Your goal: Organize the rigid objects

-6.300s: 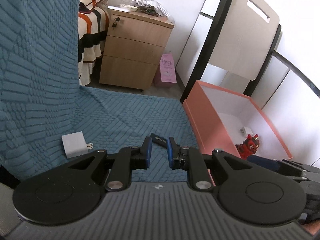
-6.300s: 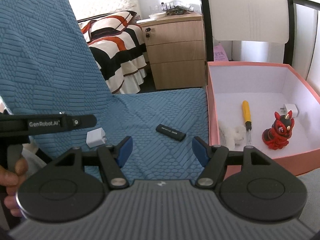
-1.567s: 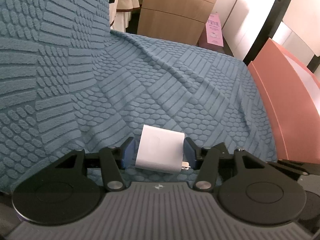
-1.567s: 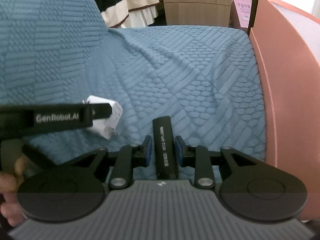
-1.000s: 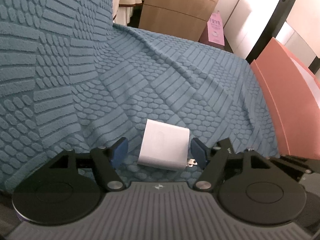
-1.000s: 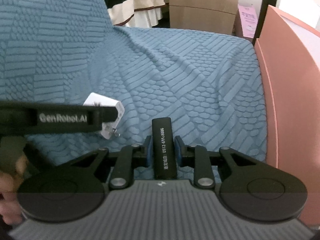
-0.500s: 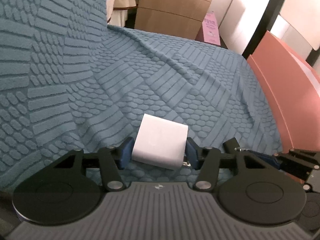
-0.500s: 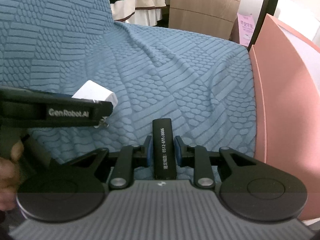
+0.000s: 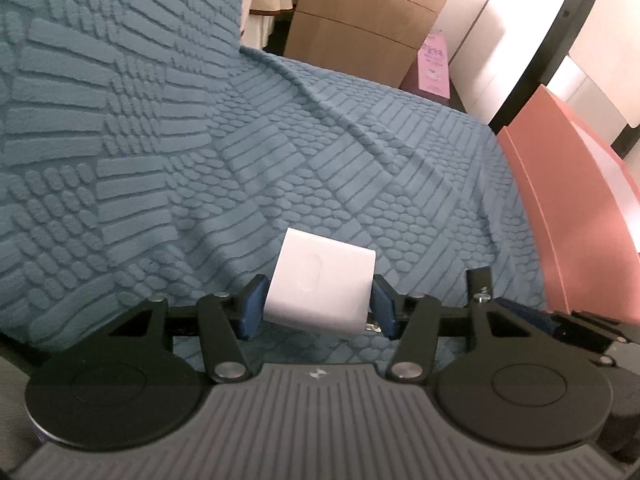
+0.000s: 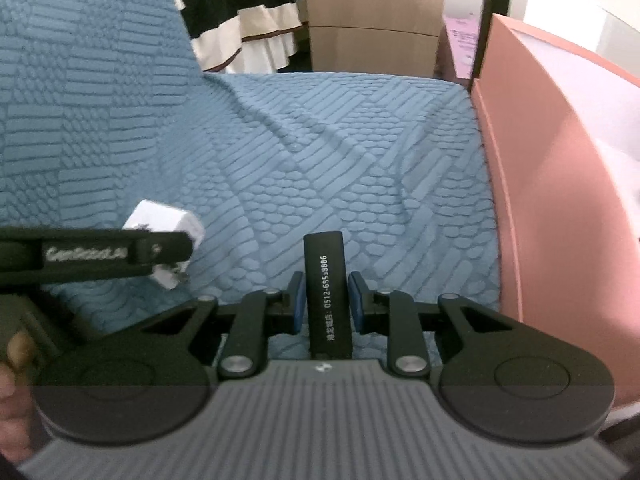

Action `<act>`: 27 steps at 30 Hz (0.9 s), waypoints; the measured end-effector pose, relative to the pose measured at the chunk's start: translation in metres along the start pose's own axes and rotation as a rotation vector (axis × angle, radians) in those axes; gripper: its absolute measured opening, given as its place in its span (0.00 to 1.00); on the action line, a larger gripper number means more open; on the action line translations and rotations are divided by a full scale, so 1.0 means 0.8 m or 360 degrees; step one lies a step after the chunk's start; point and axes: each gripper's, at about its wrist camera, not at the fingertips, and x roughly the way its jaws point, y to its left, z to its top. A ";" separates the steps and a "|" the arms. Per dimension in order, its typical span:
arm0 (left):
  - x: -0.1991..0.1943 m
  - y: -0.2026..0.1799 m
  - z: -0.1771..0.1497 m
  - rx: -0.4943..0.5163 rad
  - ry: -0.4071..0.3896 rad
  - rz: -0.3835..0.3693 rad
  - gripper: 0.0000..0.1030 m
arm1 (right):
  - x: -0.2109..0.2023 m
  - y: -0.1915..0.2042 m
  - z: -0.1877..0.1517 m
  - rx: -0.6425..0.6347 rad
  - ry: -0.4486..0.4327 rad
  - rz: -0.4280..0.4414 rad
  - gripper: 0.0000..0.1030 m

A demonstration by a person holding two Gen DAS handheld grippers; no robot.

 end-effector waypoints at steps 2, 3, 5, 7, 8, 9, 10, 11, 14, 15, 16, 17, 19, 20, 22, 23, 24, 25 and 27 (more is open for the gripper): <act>-0.003 0.001 -0.001 -0.0014 0.0000 -0.0007 0.59 | -0.004 -0.003 0.001 0.0009 -0.0017 0.0007 0.26; -0.004 0.002 0.000 -0.0021 0.0001 -0.0016 0.59 | -0.005 -0.004 0.001 0.0012 -0.0021 0.0010 0.26; -0.007 0.002 0.001 -0.0037 -0.0002 -0.0044 0.59 | -0.008 -0.005 0.004 0.0017 -0.0029 0.0017 0.25; -0.011 0.001 0.004 -0.0047 -0.0009 -0.0078 0.59 | -0.012 -0.005 0.007 0.0018 -0.0037 0.0021 0.25; -0.013 -0.001 0.006 -0.0046 -0.0014 -0.0085 0.59 | -0.014 -0.007 0.010 0.0032 -0.0038 0.0027 0.25; -0.013 -0.003 0.007 -0.0032 -0.0015 -0.0077 0.59 | -0.016 -0.008 0.013 0.0049 -0.0040 0.0040 0.23; -0.014 -0.005 0.009 -0.0017 -0.0017 -0.0071 0.59 | -0.020 -0.010 0.016 0.0061 -0.0046 0.0052 0.12; -0.015 -0.006 0.010 -0.0020 -0.0020 -0.0075 0.59 | -0.024 -0.011 0.020 0.0068 -0.0053 0.0052 0.11; -0.017 -0.005 0.013 -0.0044 -0.0020 -0.0108 0.59 | -0.034 -0.015 0.027 0.0041 -0.0092 0.0055 0.11; -0.017 -0.006 0.013 -0.0039 -0.0025 -0.0109 0.59 | -0.034 -0.015 0.026 0.0014 -0.0093 0.0042 0.11; -0.018 -0.007 0.014 -0.0037 -0.0029 -0.0109 0.59 | -0.032 -0.017 0.025 0.0002 -0.0086 0.0029 0.11; -0.017 -0.007 0.014 -0.0042 -0.0029 -0.0113 0.59 | -0.028 -0.020 0.024 0.0014 -0.0071 0.0028 0.11; -0.015 -0.007 0.013 -0.0055 -0.0026 -0.0124 0.59 | -0.023 -0.027 0.019 0.0065 -0.0039 0.0051 0.11; -0.014 -0.007 0.012 -0.0052 -0.0026 -0.0127 0.59 | -0.020 -0.029 0.015 0.0089 -0.0025 0.0068 0.11; -0.011 -0.008 0.011 -0.0033 -0.0020 -0.0114 0.59 | -0.018 -0.031 0.010 0.0108 -0.0013 0.0088 0.12; -0.010 -0.008 0.010 -0.0028 -0.0021 -0.0101 0.59 | -0.019 -0.030 0.009 0.0115 -0.0019 0.0090 0.12; -0.009 -0.008 0.009 -0.0029 -0.0022 -0.0096 0.59 | -0.018 -0.031 0.008 0.0126 -0.0025 0.0093 0.12; -0.007 -0.007 0.009 -0.0032 -0.0021 -0.0096 0.59 | -0.017 -0.031 0.009 0.0146 -0.0026 0.0104 0.13; -0.004 -0.006 0.009 -0.0043 -0.0012 -0.0096 0.59 | -0.015 -0.031 0.009 0.0182 -0.0019 0.0140 0.13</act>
